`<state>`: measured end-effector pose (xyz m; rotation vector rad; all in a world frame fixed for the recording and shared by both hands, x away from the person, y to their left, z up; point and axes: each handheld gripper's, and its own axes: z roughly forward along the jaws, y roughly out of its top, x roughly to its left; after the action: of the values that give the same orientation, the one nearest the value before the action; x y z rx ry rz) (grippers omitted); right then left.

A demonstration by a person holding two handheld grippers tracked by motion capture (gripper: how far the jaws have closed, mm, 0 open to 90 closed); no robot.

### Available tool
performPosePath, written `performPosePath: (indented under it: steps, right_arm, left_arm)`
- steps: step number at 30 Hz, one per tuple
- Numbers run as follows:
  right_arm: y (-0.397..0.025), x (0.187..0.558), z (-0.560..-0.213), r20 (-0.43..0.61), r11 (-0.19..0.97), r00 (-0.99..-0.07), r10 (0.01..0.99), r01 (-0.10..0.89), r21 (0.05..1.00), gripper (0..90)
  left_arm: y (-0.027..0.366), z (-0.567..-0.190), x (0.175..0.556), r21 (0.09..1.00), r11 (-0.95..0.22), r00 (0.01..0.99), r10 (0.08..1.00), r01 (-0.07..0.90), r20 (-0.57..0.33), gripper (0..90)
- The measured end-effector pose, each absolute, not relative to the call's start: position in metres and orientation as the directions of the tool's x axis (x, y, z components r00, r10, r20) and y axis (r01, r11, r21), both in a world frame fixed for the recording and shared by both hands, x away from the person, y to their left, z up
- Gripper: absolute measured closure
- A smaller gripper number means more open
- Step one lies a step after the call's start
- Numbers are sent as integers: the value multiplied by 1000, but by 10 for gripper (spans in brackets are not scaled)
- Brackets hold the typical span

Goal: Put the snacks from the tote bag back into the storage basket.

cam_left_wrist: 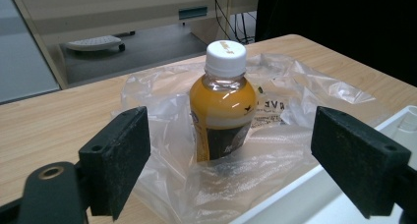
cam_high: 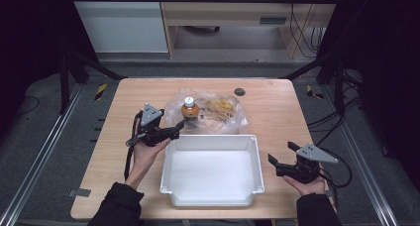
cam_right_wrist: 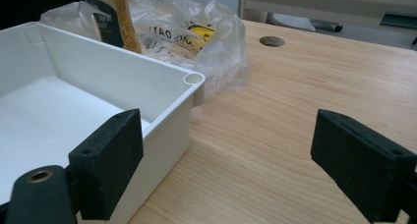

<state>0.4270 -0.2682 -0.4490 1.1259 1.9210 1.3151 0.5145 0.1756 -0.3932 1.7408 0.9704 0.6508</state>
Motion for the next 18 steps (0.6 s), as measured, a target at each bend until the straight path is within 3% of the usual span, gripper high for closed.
performPosePath:
  steps: [18]
  right_arm:
    - [-267,429,-450,17,174,-501,865,332,927,123]
  left_arm:
    - [169,-399,534,932,-192,523,852,308,2,144]
